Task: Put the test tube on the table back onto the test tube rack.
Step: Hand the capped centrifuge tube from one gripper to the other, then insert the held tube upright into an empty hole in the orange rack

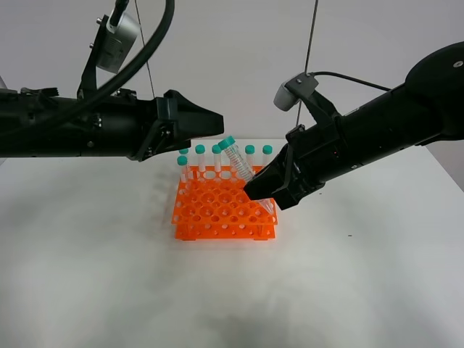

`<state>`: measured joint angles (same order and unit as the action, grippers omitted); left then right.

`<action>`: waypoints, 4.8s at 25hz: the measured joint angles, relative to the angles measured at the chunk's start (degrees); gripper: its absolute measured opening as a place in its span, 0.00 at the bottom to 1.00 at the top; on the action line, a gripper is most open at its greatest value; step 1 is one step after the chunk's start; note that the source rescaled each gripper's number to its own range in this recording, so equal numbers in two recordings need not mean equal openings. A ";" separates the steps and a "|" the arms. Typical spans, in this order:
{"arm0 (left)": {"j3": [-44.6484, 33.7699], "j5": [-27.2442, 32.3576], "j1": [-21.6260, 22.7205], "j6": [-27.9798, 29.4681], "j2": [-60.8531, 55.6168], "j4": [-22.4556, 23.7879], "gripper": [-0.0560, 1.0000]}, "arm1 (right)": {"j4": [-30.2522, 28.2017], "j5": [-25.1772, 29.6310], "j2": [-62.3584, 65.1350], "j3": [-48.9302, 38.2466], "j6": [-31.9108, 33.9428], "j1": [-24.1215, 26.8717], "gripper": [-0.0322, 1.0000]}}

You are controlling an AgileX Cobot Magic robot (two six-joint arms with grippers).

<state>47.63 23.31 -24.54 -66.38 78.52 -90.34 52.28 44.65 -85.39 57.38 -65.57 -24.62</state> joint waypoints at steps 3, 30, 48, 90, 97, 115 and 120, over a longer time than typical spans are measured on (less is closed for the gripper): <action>1.06 1.04 0.00 -1.37 2.58 -3.36 1.00 | 0.00 0.17 0.00 0.00 -0.11 0.00 0.05; 1.38 3.89 -5.04 -9.91 6.94 -8.59 0.99 | 0.00 1.10 0.00 0.00 -0.16 0.00 0.05; 1.38 3.04 -5.04 -8.38 6.94 -8.64 0.67 | 0.00 1.05 0.00 0.00 1.15 0.00 0.05; 1.38 1.78 -5.04 -7.29 6.94 -8.64 0.06 | -48.82 7.11 9.08 11.94 56.26 0.00 1.00; 1.38 1.78 -5.04 -7.29 6.94 -8.64 0.06 | -59.97 9.45 2.85 11.96 67.60 5.85 1.00; 1.38 1.78 -5.04 -7.29 6.94 -8.64 0.06 | -42.86 23.39 2.02 12.00 53.79 23.13 1.00; 1.38 1.78 -5.04 -7.29 6.94 -8.64 0.06 | -43.43 24.64 4.34 10.42 57.46 23.13 1.00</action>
<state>49.01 25.09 -29.58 -73.67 85.46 -98.98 8.85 69.28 -81.05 67.80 -8.11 -1.49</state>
